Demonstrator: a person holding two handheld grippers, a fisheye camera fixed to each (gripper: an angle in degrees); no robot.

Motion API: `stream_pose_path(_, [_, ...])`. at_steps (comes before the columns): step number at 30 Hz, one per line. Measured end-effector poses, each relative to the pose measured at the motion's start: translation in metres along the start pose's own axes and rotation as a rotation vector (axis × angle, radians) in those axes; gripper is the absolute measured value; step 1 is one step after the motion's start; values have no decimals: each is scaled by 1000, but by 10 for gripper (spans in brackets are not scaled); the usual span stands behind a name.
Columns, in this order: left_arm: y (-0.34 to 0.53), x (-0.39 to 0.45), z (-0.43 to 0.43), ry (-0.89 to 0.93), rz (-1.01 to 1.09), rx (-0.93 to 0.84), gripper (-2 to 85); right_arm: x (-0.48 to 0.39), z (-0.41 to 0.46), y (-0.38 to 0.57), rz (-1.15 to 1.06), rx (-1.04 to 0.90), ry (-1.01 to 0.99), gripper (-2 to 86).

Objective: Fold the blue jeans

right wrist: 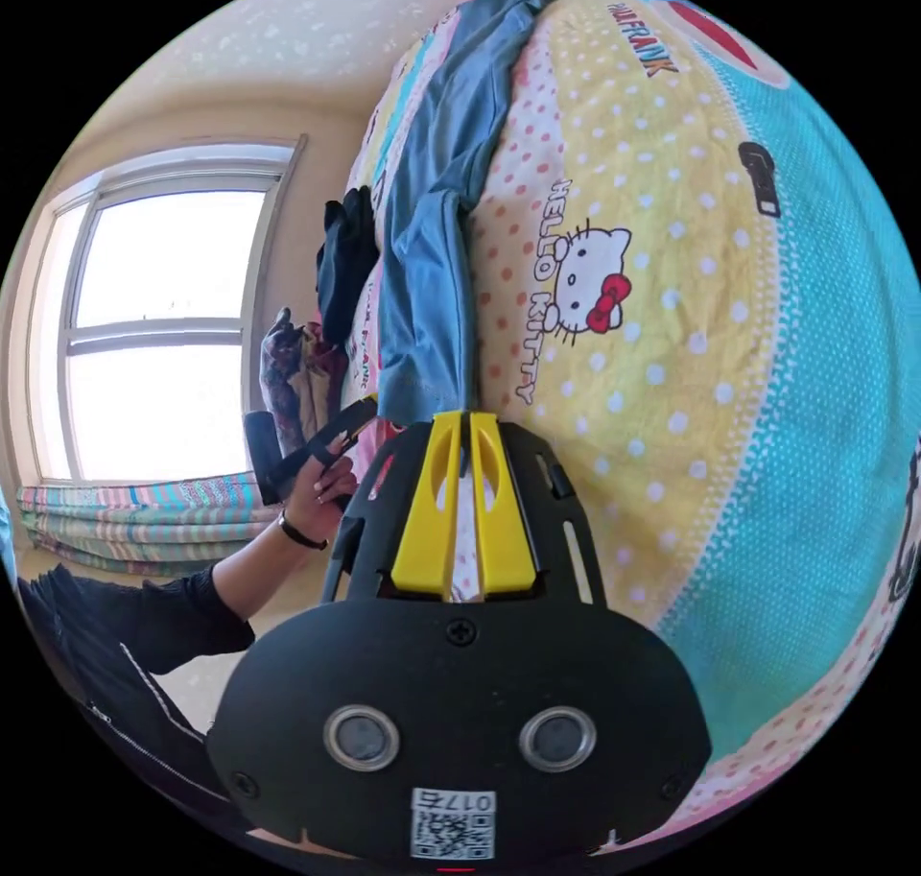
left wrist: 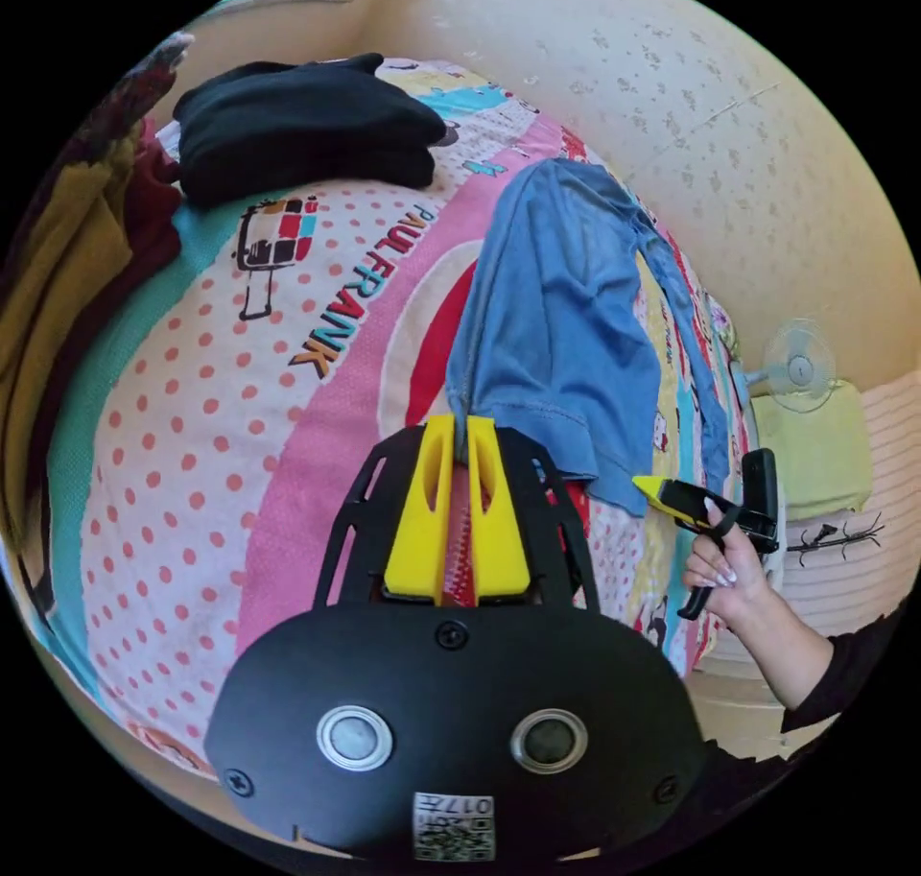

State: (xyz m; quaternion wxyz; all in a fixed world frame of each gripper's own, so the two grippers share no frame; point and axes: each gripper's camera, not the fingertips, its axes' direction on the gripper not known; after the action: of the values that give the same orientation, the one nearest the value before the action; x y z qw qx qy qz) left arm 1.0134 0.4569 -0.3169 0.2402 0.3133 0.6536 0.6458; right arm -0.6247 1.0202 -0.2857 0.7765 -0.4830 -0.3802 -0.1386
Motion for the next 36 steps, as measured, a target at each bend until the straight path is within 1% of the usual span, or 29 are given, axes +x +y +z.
stream_pose_path(1, [2,3,-7,32,14,-37,20,-6,-5,2,-2,7,2,29])
stream_pose_path(3, [8,6,-27,67,33,-46,16,-32,-24,18,-37,-5,-7,24])
stream_pose_path(6, [25,-5,-79,132,39,-15,12,-67,-43,53,-82,-51,16,22])
stream_pose_path(8, [40,-17,-111,139,37,-9,11,-82,-49,76,-93,-92,46,22])
stream_pose_path(10, [64,-31,-144,177,67,-10,12,-92,-50,97,-95,-112,-4,23])
stream_pose_path(12, [84,-39,-158,155,71,-9,15,-96,-41,120,-64,-112,-88,25])
stream_pose_path(14, [102,-49,-161,128,43,-6,20,-94,-23,135,-36,-145,-70,27])
stream_pose_path(16, [117,-65,-149,109,-72,-14,26,-90,-3,149,-23,-175,-26,31])
stream_pose_path(17, [120,-68,-144,102,-97,-17,28,-90,8,155,-15,-206,22,35])
stream_pose_path(18, [125,-74,-133,107,-184,-32,31,-93,12,157,-31,-221,66,42])
stream_pose_path(19, [132,-82,-125,154,-335,-36,35,-97,11,157,-59,-222,75,46])
stream_pose_path(20, [136,-85,-123,190,-393,-21,37,-107,4,156,-135,-219,72,59])
stream_pose_path(21, [143,-84,-125,258,-457,35,47,-114,-9,155,-207,-215,48,75])
stream_pose_path(22, [149,-79,-132,260,-471,86,60,-116,-16,155,-230,-214,33,79])
stream_pose_path(23, [152,-75,-137,237,-457,100,69,-115,-34,156,-246,-209,7,87])
stream_pose_path(25, [162,-57,-157,67,-388,84,97,-102,-67,162,-217,-186,-23,89])
stream_pose_path(26, [166,-54,-163,29,-390,77,97,-88,-91,168,-175,-166,-30,88])
stream_pose_path(27, [175,-44,-178,-27,-400,92,98,-73,-117,175,-138,-141,-21,87])
stream_pose_path(28, [183,-28,-194,-33,-390,145,90,-65,-131,179,-125,-124,-6,87])
stream_pose_path(29, [185,-18,-200,-15,-371,176,86,-50,-160,185,-114,-87,52,86])
stream_pose_path(30, [187,7,-205,49,-314,227,79,-34,-190,190,-107,-51,143,85])
stream_pose_path(31, [184,36,-199,136,-252,250,76,-26,-206,191,-98,-34,192,85])
stream_pose_path(32, [181,52,-192,185,-222,249,76,-9,-237,190,-71,8,278,85])
stream_pose_path(33, [173,86,-170,279,-173,230,77,7,-271,187,-37,75,324,84])
stream_pose_path(34, [163,124,-137,377,-121,195,79,15,-287,185,-26,114,327,84])
stream_pose_path(35, [157,145,-118,423,-93,177,88,29,-319,177,-22,186,313,83])
stream_pose_path(36, [146,187,-75,503,-57,133,105,40,-347,166,-28,244,316,83])
